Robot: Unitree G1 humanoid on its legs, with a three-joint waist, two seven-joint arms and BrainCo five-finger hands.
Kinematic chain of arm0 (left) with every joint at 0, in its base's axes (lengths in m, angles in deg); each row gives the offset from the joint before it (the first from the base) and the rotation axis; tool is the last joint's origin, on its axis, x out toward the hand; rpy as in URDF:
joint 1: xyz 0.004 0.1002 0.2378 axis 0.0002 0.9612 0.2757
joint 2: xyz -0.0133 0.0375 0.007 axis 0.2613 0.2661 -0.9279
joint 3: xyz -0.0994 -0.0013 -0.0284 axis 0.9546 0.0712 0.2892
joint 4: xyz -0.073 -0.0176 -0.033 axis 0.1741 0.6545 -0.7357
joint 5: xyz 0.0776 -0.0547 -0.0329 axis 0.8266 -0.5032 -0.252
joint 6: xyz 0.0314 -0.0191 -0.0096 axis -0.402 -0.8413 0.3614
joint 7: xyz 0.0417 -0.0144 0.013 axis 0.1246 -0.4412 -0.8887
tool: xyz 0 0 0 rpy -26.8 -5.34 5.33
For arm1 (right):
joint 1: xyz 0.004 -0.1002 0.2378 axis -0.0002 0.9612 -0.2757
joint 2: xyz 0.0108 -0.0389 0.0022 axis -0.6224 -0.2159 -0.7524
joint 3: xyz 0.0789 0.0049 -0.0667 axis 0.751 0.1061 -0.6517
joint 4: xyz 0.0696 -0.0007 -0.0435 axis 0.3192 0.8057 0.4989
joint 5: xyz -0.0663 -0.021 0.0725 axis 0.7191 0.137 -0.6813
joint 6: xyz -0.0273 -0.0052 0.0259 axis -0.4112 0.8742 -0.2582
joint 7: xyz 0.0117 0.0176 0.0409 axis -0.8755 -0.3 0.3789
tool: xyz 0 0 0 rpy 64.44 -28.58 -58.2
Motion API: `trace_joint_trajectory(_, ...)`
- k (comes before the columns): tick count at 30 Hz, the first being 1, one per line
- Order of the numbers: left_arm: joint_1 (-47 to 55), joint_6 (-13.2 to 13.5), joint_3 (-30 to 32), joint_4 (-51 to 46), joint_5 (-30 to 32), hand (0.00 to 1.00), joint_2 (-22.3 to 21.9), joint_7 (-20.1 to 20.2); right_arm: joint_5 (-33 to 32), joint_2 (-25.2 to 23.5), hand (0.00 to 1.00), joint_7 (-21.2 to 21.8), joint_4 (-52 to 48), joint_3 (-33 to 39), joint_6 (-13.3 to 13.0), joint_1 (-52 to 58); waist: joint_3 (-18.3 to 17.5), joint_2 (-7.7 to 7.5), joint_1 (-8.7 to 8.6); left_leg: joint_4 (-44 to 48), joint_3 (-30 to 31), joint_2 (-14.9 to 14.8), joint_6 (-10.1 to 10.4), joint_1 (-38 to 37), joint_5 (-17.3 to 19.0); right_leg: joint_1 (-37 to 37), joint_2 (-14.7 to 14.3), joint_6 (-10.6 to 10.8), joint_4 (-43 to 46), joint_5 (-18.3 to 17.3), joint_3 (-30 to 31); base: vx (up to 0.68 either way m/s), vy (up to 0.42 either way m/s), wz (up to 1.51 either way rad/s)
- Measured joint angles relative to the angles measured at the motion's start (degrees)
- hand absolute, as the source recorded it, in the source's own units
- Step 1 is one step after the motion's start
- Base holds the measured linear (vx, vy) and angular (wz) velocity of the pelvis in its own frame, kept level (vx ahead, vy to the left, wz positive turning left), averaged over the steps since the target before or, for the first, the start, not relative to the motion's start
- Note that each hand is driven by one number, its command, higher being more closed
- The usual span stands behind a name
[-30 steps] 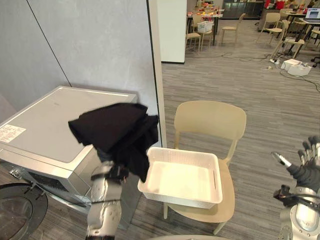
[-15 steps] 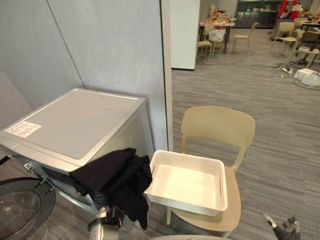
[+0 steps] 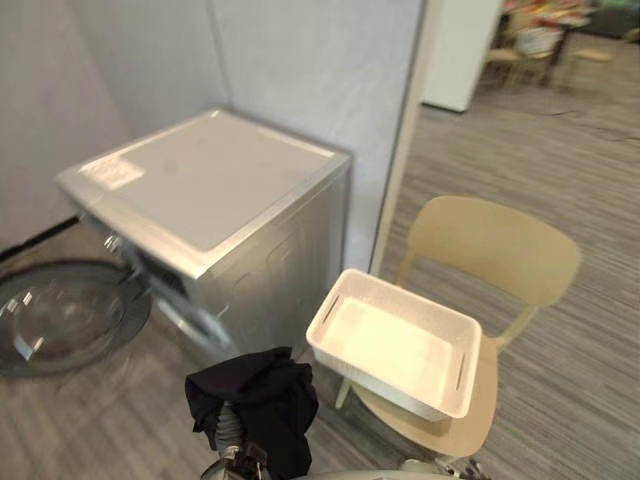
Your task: Pick up the laundry basket with both hands and put the clothes into the washing machine.
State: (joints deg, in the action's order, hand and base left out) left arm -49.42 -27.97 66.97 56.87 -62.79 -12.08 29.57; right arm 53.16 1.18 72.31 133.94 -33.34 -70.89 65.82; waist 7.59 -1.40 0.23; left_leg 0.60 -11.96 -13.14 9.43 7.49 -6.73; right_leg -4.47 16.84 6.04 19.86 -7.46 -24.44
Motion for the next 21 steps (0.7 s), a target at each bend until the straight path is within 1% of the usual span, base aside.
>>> trace_joint_trajectory(1, -0.6, 0.0, -0.5, 0.0, 0.1, 1.0, 0.3, 0.0, 0.0, 0.1, 0.0, -0.1, 0.1, -0.3, -0.2, -0.9, 0.4, 0.21, 0.51, 4.5, -0.2, 0.5, -1.7, 1.2, 0.4, -0.1, 1.0, -0.5, 0.2, 0.3, -0.8, -0.02, -0.049, 1.03)
trace_joint_trajectory(2, -1.1, 0.0, -1.2, -0.4, 0.3, 1.0, 0.3, 0.0, -0.1, 0.2, 0.0, -0.4, 0.6, -1.3, -0.7, -2.6, 0.8, 0.22, 0.7, 16.9, -0.8, -0.6, -5.0, 3.6, 3.2, 0.2, 2.3, -0.9, 0.3, 1.2, -3.2, -0.03, -0.039, 0.73)
trace_joint_trajectory(3, -1.3, 0.0, -1.4, -0.5, 0.6, 1.0, 0.3, 0.0, -0.1, 0.2, 0.0, -0.4, 0.8, -1.9, -0.7, -3.2, 0.6, 0.72, 0.71, 20.3, -1.2, -1.7, -5.6, 3.5, 5.0, 0.6, 2.5, -0.6, 0.2, 1.8, -4.2, -0.06, -0.012, 0.88)
trace_joint_trajectory(4, -2.3, 0.0, -1.7, -0.6, 1.2, 1.0, 0.3, -0.1, 0.0, -0.1, 0.0, -0.5, 0.9, -2.6, -0.8, -3.9, 0.7, 1.49, 0.6, 23.7, -2.5, -4.3, -5.9, 2.5, 8.9, 1.4, 2.9, -0.3, 0.4, 2.1, -6.2, -0.07, 0.101, 0.81)
trace_joint_trajectory(5, -3.7, 0.0, -2.1, -0.7, 1.8, 1.0, 0.6, -0.1, -0.2, -0.1, 0.0, -0.4, 0.9, -2.6, -1.0, -3.8, 0.7, 1.65, 0.56, 25.6, -3.3, -6.4, -6.3, 1.6, 10.7, 2.2, 3.9, 0.3, 0.7, 2.6, -8.0, -0.06, 0.151, 0.84)
trace_joint_trajectory(6, -4.5, 0.0, -2.1, -0.7, 2.2, 1.0, 1.0, -0.1, -0.3, -0.3, 0.0, -0.5, 0.9, -2.5, -1.0, -3.8, 0.6, 1.56, 0.51, 26.4, -3.8, -7.5, -6.4, 1.2, 11.5, 2.5, 4.5, 0.7, 0.9, 2.8, -8.8, -0.03, 0.255, 0.83)
trace_joint_trajectory(7, -5.8, 0.0, -2.4, -1.0, 2.3, 1.0, 1.1, -0.1, -0.4, -0.7, 0.0, -0.7, 1.2, -1.2, -0.9, -3.8, 0.7, 1.48, 0.45, 28.1, -5.1, -9.2, -6.6, 0.8, 13.3, 3.3, 5.9, 2.0, 1.1, 3.8, -10.2, -0.01, 0.246, 0.63)
trace_joint_trajectory(8, -6.3, 0.0, -2.5, -1.3, 2.4, 1.0, 1.1, -0.1, -0.5, -0.9, 0.0, -0.7, 1.4, -0.2, -0.9, -3.7, 0.6, 1.56, 0.49, 28.8, -5.7, -9.6, -6.3, 1.0, 14.6, 3.7, 6.6, 2.5, 1.1, 4.5, -10.8, -0.02, 0.37, 0.72)
trace_joint_trajectory(9, -6.8, -0.1, -3.0, -2.4, 2.5, 1.0, 0.6, -0.1, -0.8, -1.3, 0.0, -0.7, 2.2, 2.4, -0.9, -3.8, 0.2, 2.23, 0.51, 29.4, -6.3, -8.3, -5.2, 2.0, 18.1, 4.3, 7.4, 3.3, 0.8, 5.7, -12.0, -0.05, 0.38, 0.77)
trace_joint_trajectory(10, -7.6, 0.1, -2.3, -3.1, 2.6, 1.0, 0.7, -0.1, -0.9, -2.8, 0.0, -0.7, 3.5, 4.6, -1.1, -3.8, -0.6, 0.67, 0.09, 28.3, -5.2, -5.1, -2.9, 3.7, 19.3, 4.3, 9.0, 3.6, -0.4, 5.6, -11.7, -0.06, 0.359, 0.83)
trace_joint_trajectory(11, -8.1, 0.1, -2.2, -3.1, 2.5, 1.0, 0.8, -0.2, -1.0, -3.2, 0.0, -0.7, 4.2, 5.1, -0.8, -3.7, -1.2, -0.33, 0.11, 28.0, -4.8, -4.0, -2.4, 4.3, 19.6, 4.4, 9.2, 3.5, -1.7, 5.7, -11.4, -0.01, 0.278, 0.89)
trace_joint_trajectory(12, -8.5, 0.1, -2.4, -3.1, 2.6, 1.0, 1.2, -0.1, -1.1, -3.4, 0.0, -0.7, 5.7, 5.6, -0.5, -3.8, -1.5, -0.92, 0.34, 28.8, -5.2, -3.7, -2.4, 5.0, 19.8, 5.9, 8.5, 1.9, -5.3, 7.5, -11.6, 0.02, 0.272, 0.63)
trace_joint_trajectory(13, -8.6, 0.0, -2.9, -3.3, 2.6, 1.0, 1.9, 0.0, -1.4, -3.3, 0.0, -0.8, 6.1, 5.9, 0.2, -4.0, -1.5, -0.88, 0.81, 31.6, -5.0, -3.2, -2.6, 6.5, 21.3, 7.2, 8.1, 1.4, -8.0, 10.6, -11.7, 0.02, 0.276, 0.43)
trace_joint_trajectory(14, -8.6, 0.0, -3.0, -3.3, 2.6, 1.0, 2.3, 0.0, -1.4, -3.3, 0.0, -0.8, 6.2, 5.8, 0.4, -4.2, -1.5, -0.81, 0.97, 32.9, -5.0, -3.0, -3.1, 7.5, 22.0, 7.5, 8.3, 2.2, -8.9, 11.8, -11.7, -0.05, 0.286, 0.12)
trace_joint_trajectory(15, -8.7, -0.1, -3.0, -3.4, 2.6, 1.0, 3.3, 0.0, -1.4, -3.2, 0.0, -0.9, 6.2, 5.8, 0.7, -4.9, -1.5, -0.3, 0.85, 34.9, -5.1, -2.6, -3.8, 8.8, 23.4, 7.6, 8.7, 2.5, -10.4, 13.7, -11.8, -0.05, 0.259, -0.04)
trace_joint_trajectory(16, -8.9, -0.3, -3.0, -3.7, 2.6, 1.0, 4.2, 0.0, -1.7, -3.2, 0.0, -0.8, 5.7, 5.8, 0.9, -5.6, -1.7, -0.48, 0.83, 35.6, -5.6, -1.8, -4.8, 9.3, 24.2, 7.3, 9.4, 2.0, -11.4, 16.6, -12.2, -0.06, 0.248, -0.05)
trace_joint_trajectory(17, -9.0, -0.5, -3.1, -4.0, 2.7, 1.0, 4.5, 0.0, -2.1, -3.2, 0.0, -0.8, 5.3, 5.8, 1.0, -5.6, -1.8, -0.34, 0.87, 35.6, -5.9, -1.3, -5.2, 9.6, 24.3, 7.0, 9.8, 1.4, -11.9, 18.2, -12.4, -0.05, 0.238, 0.01)
trace_joint_trajectory(18, -9.2, -0.5, -3.5, -4.7, 2.9, 1.0, 5.0, 0.0, -2.9, -3.2, 0.0, -0.9, 4.9, 5.8, 1.0, -5.6, -1.8, 0.19, 0.88, 34.7, -6.3, 0.2, -5.8, 9.7, 24.7, 6.4, 11.0, -1.8, -12.3, 21.3, -12.6, -0.03, 0.23, 0.09)
trace_joint_trajectory(19, -9.2, -0.4, -3.9, -5.2, 3.9, 1.0, 4.9, 0.0, -3.3, -2.8, 0.0, -1.0, 4.2, 6.5, 1.0, -5.6, -1.9, 0.32, 0.85, 32.5, -7.1, 2.1, -6.1, 8.4, 24.6, 5.8, 12.7, -6.2, -12.1, 24.6, -11.9, 0.0, 0.27, 0.16)
trace_joint_trajectory(20, -9.2, -0.5, -4.3, -5.2, 4.5, 1.0, 4.8, 0.0, -3.6, -2.5, 0.0, -1.0, 3.8, 6.9, 1.0, -5.4, -2.0, 0.53, 0.79, 31.1, -7.2, 3.3, -6.5, 7.5, 24.3, 5.6, 13.4, -8.4, -11.5, 26.2, -10.5, 0.04, 0.223, 0.17)
trace_joint_trajectory(21, -9.1, -0.4, -4.9, -5.2, 5.0, 1.0, 4.7, 0.0, -3.7, -2.6, 0.0, -1.0, 3.0, 7.6, 0.8, -5.2, -2.1, 1.2, 0.69, 29.0, -6.7, 4.4, -7.8, 6.2, 23.2, 4.3, 13.4, -10.2, -9.1, 26.7, -6.2, 0.14, 0.232, 0.36)
